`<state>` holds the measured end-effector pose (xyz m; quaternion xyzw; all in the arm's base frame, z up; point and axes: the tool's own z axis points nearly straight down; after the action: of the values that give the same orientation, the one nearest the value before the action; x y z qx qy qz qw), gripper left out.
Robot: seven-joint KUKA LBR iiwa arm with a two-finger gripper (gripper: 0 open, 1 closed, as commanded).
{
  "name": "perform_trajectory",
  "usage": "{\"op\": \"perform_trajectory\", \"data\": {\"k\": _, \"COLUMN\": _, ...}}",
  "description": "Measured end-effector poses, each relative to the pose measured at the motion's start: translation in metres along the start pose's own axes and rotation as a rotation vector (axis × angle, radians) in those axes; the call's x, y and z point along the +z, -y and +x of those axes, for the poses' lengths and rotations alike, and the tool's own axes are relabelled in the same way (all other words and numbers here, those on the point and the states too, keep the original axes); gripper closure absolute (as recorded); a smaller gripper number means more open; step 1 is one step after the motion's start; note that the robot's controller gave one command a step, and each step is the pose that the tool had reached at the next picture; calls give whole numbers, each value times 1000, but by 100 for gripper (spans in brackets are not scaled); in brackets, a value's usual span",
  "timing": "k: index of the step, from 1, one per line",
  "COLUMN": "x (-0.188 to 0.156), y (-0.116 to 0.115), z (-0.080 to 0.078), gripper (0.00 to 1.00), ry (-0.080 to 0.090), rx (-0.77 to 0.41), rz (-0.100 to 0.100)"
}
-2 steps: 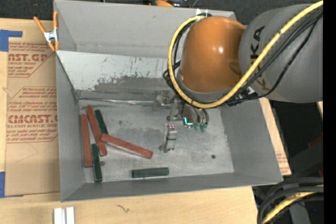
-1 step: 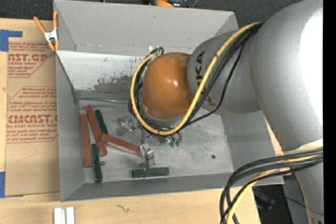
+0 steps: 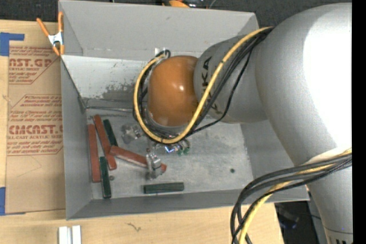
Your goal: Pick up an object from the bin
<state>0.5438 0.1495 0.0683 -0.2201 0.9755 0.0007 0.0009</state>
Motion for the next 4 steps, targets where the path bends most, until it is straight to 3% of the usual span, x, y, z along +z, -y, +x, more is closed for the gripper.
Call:
{"op": "perform_trajectory", "data": {"k": 1, "x": -1, "y": 0, "z": 1, "gripper": 100, "ry": -1, "rx": 0, "rz": -1}}
{"op": "perform_trajectory", "data": {"k": 2, "x": -2, "y": -27, "z": -64, "gripper": 100, "ry": 2, "rx": -115, "rz": 3}}
{"op": "perform_trajectory", "data": {"k": 3, "x": -39, "y": 22, "z": 6, "gripper": 100, "ry": -2, "rx": -311, "rz": 3}}
{"op": "perform_trajectory", "data": {"k": 4, "x": -38, "y": 20, "z": 6, "gripper": 0, "ry": -1, "rx": -313, "rz": -1}}
